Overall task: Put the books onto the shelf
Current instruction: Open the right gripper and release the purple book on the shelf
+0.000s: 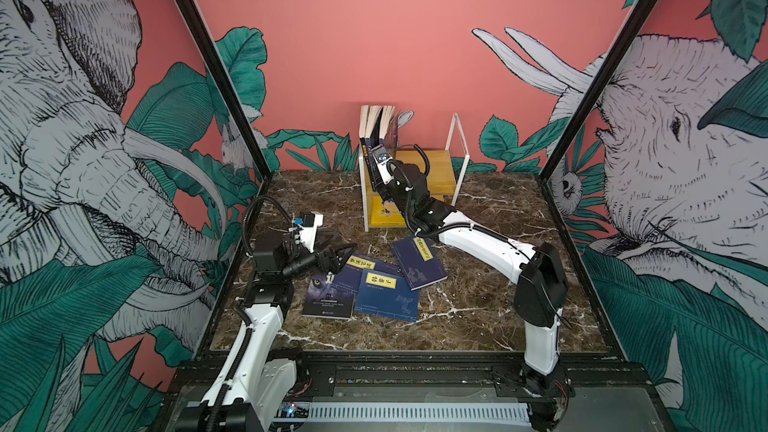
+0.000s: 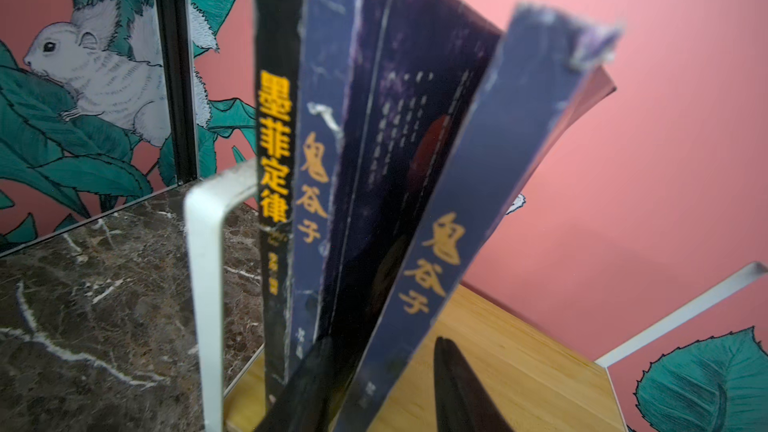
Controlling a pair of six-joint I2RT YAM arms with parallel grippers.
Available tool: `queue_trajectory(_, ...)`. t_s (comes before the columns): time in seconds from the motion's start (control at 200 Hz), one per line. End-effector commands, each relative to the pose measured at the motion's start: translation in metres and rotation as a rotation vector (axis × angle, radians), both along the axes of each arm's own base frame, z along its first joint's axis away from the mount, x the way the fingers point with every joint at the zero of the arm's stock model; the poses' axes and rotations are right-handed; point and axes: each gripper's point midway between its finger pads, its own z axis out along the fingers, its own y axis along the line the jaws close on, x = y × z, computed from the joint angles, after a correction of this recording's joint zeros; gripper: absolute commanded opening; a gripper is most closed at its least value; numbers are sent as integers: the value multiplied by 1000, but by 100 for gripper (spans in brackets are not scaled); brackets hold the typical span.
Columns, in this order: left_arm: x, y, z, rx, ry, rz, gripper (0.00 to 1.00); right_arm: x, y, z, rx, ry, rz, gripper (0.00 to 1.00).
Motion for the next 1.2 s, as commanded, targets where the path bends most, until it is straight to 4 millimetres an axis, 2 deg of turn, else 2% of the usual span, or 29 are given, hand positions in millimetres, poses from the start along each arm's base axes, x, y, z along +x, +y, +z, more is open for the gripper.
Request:
queue_trajectory(0.0,-2,1,2,10,-22,-4,100,-24,5,15,-2,4,101,48)
queue_trajectory(0.105,-4,1,3,3,-30,-7,99,-31,8,11,-22,12,142,51)
queue_trajectory(0.235,-3,2,3,8,-25,1,100,-26,4,26,-31,-20,110,51)
queue_trajectory(0.355,-3,3,5,9,-36,5,100,-26,9,46,-40,-49,139,50)
queue_trajectory(0.5,-4,4,5,12,-34,5,99,-21,11,51,-54,-53,134,46)
queue_trajectory(0.84,-3,5,4,13,-34,12,100,-27,24,66,-103,-71,220,42)
queue_trajectory(1.035,-3,6,5,13,-35,15,100,-27,28,68,-119,-70,241,39)
queue_trajectory(1.195,-5,5,6,8,-40,8,100,-41,27,63,-110,-9,297,39)
